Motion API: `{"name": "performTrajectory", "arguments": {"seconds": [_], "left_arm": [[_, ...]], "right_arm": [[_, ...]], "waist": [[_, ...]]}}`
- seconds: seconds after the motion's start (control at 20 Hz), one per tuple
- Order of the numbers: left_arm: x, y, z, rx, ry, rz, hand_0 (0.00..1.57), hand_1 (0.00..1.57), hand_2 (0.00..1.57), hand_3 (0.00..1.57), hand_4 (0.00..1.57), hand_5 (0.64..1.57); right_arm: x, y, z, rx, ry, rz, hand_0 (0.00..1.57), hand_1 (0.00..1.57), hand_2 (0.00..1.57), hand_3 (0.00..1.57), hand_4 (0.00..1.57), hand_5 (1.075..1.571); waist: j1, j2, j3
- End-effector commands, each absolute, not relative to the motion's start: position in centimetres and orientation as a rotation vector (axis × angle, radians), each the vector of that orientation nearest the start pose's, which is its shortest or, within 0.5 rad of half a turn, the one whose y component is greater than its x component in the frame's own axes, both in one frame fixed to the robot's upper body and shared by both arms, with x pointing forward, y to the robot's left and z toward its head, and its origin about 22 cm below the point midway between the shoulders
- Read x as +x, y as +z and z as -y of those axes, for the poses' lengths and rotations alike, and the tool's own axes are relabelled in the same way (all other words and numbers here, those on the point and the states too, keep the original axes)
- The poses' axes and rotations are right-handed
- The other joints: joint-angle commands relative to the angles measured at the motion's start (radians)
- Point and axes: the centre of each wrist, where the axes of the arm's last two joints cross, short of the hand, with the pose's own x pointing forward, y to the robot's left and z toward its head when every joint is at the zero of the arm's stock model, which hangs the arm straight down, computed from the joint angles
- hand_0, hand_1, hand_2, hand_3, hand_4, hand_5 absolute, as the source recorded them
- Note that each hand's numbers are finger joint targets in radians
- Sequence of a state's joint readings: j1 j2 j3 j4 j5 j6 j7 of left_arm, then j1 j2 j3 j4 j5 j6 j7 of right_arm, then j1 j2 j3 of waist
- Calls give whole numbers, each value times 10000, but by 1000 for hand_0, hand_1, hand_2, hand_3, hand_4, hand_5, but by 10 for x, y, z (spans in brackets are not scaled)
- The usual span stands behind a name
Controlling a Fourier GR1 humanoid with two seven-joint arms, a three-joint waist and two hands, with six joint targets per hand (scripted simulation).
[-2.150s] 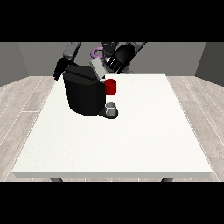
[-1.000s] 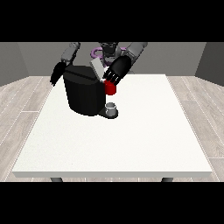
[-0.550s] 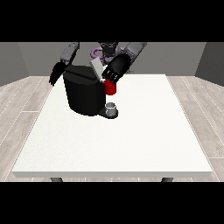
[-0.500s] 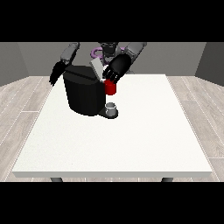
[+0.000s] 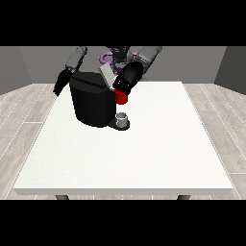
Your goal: Insert the coffee pod into the coffee machine and close the lid
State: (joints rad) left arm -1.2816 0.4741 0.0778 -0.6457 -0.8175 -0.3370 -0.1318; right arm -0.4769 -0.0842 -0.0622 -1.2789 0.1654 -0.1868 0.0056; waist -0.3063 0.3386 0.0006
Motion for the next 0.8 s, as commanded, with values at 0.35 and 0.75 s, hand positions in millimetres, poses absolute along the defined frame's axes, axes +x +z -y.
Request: {"name": "performTrajectory", "arguments": {"seconds": [0.35, 0.75], "left_arm": [[460, 289, -261, 8421, -11489, 16674, 1110, 1110, 1129, 973, 0, 1571], [461, 291, -250, 8329, -11048, 17341, 1241, 1241, 1202, 970, 0, 1571]], "right_arm": [[347, 63, 205, -2565, 1141, 17530, 0, 0, 0, 0, 0, 1571], [352, 69, 210, -2472, 1133, 17586, 0, 0, 0, 0, 85, 1571]], "waist": [[-156, 470, -4], [-222, 355, -3]]}}
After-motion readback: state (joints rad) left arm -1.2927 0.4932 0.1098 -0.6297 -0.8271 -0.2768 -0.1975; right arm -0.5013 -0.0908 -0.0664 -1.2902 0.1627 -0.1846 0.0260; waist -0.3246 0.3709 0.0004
